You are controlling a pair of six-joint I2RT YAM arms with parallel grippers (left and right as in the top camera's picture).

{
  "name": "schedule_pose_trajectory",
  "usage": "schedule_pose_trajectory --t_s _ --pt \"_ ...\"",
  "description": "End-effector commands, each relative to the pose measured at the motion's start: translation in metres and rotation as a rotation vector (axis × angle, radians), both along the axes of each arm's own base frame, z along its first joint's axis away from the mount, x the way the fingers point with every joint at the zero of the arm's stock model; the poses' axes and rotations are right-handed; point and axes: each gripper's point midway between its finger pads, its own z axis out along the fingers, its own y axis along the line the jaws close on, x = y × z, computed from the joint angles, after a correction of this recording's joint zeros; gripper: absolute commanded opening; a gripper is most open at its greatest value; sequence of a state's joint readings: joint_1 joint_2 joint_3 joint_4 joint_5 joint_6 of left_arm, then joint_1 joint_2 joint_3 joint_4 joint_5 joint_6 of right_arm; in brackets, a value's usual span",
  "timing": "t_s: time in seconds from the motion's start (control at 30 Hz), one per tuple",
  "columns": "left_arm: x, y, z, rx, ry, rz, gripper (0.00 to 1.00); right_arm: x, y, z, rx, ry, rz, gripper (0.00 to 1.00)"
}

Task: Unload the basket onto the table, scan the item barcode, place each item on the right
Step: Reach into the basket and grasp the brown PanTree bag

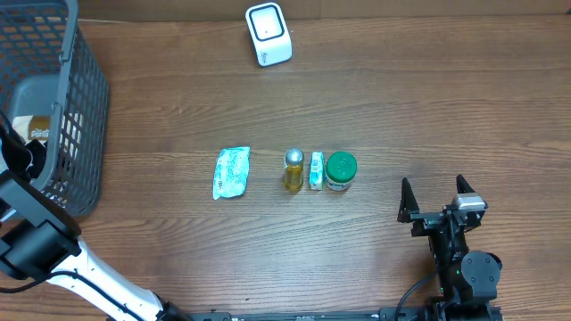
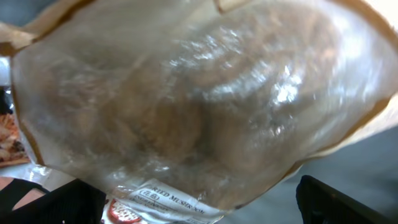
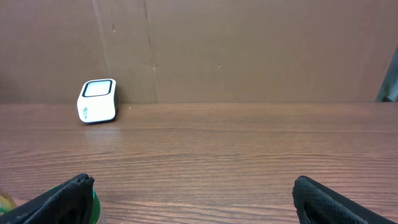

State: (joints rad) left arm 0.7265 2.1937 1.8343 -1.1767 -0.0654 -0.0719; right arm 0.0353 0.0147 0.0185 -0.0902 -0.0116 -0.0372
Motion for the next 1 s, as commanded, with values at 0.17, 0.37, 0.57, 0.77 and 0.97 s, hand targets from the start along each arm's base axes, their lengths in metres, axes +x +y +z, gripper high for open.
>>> schedule_pose_trajectory --t_s 0.17,0.37,0.57,0.77,0.97 --pt "0.019 -0.014 -0.003 -0.003 -0.030 -0.009 1.00 0.000 0.002 -0.001 0.003 -0.007 0.006 1.00" --pt "0.023 -0.015 -0.003 -0.013 -0.053 0.022 0.99 0.000 0.002 -0.001 0.003 -0.007 0.006 1.00" --pt "0.036 -0.012 0.005 -0.056 -0.146 0.143 1.00 0.000 0.001 -0.001 0.003 -0.007 0.006 1.00" --pt "0.037 0.002 0.032 0.010 -0.185 0.317 1.00 0.000 0.002 -0.001 0.003 -0.007 0.006 1.00" --pt "0.033 0.010 0.025 0.072 -0.165 0.446 1.00 0.000 0.002 -0.001 0.003 -0.007 0.006 1.00"
